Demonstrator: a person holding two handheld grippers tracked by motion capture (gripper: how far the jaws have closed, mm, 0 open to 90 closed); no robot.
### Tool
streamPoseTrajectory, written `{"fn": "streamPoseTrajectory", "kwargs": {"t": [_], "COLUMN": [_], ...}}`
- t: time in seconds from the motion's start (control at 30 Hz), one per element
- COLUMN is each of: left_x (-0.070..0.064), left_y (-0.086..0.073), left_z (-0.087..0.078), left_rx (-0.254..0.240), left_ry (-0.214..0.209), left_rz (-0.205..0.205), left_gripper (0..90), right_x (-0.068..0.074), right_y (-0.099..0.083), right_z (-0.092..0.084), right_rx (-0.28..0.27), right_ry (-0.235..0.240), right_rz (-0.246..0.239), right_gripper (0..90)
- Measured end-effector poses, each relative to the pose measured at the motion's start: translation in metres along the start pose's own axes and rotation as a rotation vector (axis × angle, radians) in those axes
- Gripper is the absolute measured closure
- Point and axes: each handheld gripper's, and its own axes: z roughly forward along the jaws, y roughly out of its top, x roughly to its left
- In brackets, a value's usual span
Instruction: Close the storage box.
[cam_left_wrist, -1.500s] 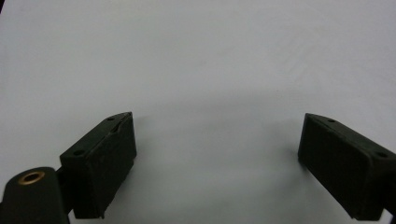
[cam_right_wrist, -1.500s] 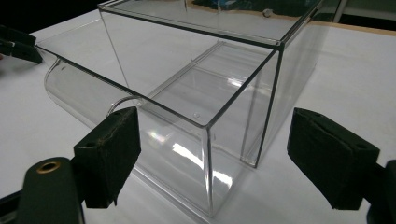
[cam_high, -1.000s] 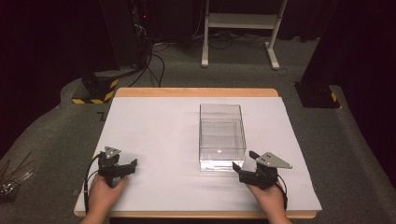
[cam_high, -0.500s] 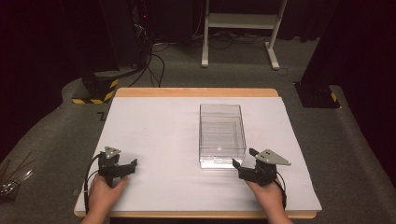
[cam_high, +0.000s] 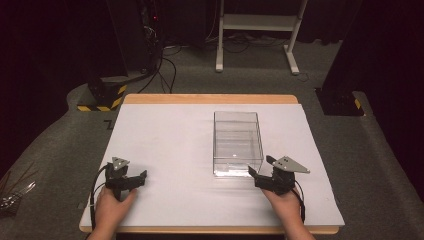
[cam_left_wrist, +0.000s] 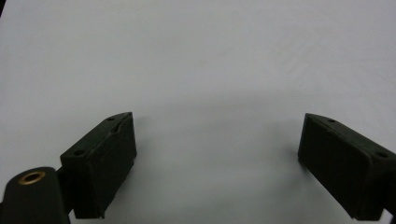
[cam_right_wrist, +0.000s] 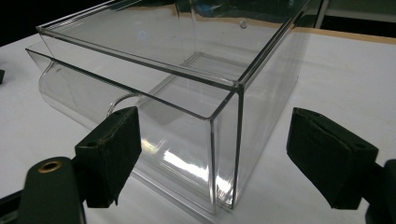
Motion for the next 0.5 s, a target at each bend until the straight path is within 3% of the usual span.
{"fn": "streamPoseTrajectory", "kwargs": {"t": [0.5], "left_x": [0.0], "left_y": [0.0], "left_z": [0.0], "left_rx": [-0.001], "left_ry": [0.0], "left_rz": [-0.001], "left_gripper": [11.5], "right_x": [-0.005], "right_y": [0.009], "right_z": [0.014], "right_rx": [0.005], "right_ry": [-0.035], "right_rz": [0.016], "right_gripper": [18.3]}}
